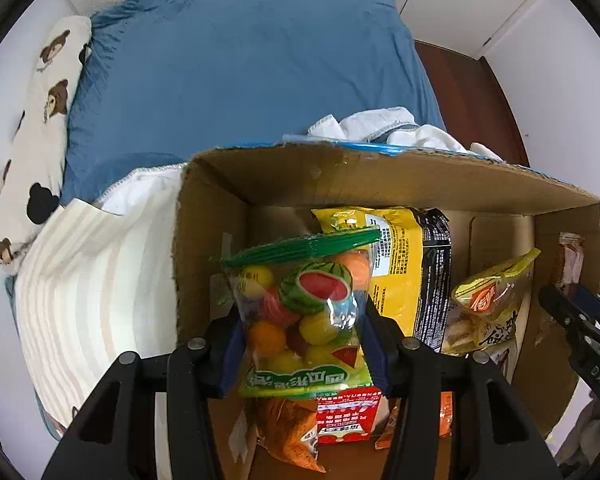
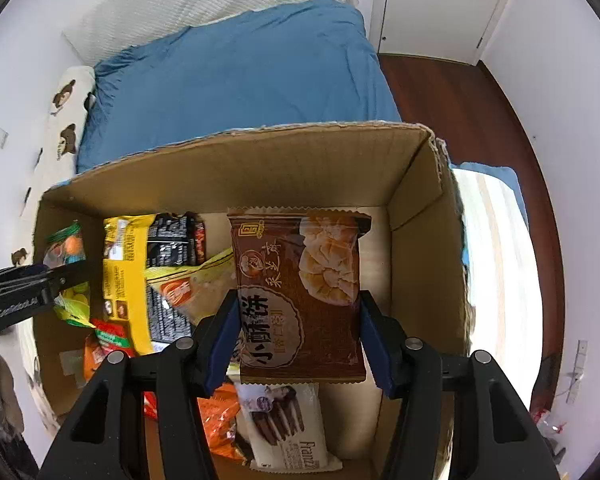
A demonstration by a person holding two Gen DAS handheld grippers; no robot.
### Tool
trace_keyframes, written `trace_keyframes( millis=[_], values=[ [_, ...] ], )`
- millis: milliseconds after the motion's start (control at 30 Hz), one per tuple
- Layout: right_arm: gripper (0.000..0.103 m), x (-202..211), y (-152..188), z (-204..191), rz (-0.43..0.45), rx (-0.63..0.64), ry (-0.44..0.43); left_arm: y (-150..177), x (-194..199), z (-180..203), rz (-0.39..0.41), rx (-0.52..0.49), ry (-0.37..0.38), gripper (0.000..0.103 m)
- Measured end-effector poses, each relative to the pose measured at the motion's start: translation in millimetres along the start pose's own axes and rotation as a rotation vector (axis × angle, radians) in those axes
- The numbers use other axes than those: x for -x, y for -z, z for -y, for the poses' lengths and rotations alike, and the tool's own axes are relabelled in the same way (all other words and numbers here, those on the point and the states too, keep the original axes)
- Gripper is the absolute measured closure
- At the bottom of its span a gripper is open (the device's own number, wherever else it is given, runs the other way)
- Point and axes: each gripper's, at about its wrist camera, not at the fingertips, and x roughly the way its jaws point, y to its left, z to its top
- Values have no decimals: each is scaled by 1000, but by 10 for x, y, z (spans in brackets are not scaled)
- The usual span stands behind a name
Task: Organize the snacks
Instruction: 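Carry both packs over the box and open both tools to drop them, then lift both tools back from the box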
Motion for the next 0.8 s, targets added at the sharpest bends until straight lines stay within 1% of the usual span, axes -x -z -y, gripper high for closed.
trace_keyframes(
  millis=[33, 67, 100, 133, 167, 233, 333, 467, 600, 800],
  values=[
    [35, -38, -12, 6, -20, -8, 1, 2, 12, 12, -2, 7, 6, 51],
    [28, -62, -21, 2, -22, -15, 2, -3, 21, 13, -1, 14, 5, 40],
    [17, -58, -28, -3, -16, -17, 6, -5, 27, 14, 3, 15, 7, 34],
    [11, -53, -30, -14, -15, -13, 8, -9, 37, 13, 5, 17, 22, 24],
    [10, -53, -30, -22, -17, -12, 8, -6, 48, 12, 9, 20, 29, 16],
    [9, -50, -19, -41, -26, -9, 8, 6, 78, 41, 16, 19, 41, 11],
    [7, -50, 5, -64, -38, -3, -4, 24, 128, 97, 25, 11, 31, 10],
    [7, -16, 61, -80, -35, -5, -7, 85, 183, 139, 36, 15, 68, 10],
    [7, 11, 121, -101, -30, -8, -6, 165, 248, 191, 54, 6, 65, 10],
    [6, 150, 282, -103, -10, 1, -20, 338, 420, 245, 96, 14, 104, 10]
  ],
)
